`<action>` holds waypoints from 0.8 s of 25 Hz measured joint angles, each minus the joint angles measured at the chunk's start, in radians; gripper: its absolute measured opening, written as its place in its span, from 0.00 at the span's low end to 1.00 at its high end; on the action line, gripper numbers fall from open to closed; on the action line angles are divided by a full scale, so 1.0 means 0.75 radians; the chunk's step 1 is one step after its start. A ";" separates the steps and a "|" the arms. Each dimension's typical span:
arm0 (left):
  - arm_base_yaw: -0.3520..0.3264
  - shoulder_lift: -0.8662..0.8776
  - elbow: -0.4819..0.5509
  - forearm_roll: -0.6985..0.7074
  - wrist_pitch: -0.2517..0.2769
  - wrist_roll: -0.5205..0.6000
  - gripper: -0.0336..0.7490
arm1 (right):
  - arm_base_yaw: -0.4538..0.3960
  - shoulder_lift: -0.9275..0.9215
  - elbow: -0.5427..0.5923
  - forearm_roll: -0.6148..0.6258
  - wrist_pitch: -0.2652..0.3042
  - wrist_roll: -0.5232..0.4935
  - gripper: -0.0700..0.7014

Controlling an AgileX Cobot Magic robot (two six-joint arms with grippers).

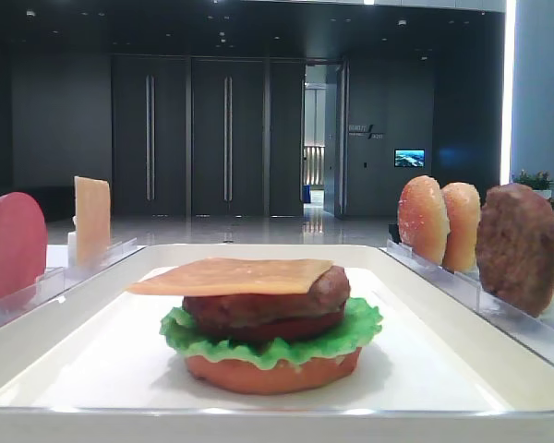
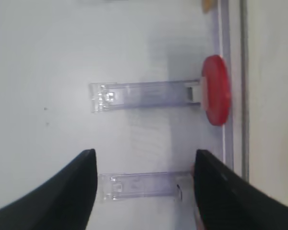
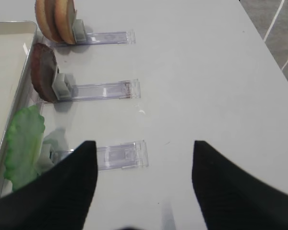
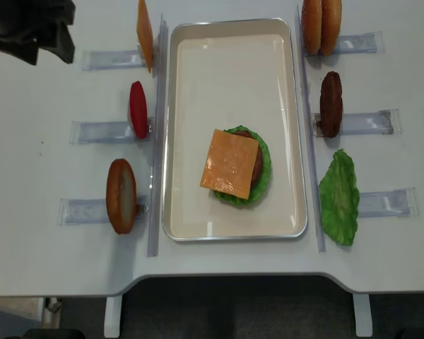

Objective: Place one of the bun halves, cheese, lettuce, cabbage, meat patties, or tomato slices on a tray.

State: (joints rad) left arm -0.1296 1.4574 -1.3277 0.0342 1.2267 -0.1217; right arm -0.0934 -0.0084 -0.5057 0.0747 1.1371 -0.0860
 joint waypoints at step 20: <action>0.161 -0.179 0.047 0.005 0.010 0.037 0.66 | 0.000 0.000 0.000 0.000 0.000 0.000 0.63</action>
State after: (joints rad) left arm -0.0087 1.3233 -1.2925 0.0383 1.2344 -0.0940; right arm -0.0934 -0.0084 -0.5057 0.0747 1.1371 -0.0860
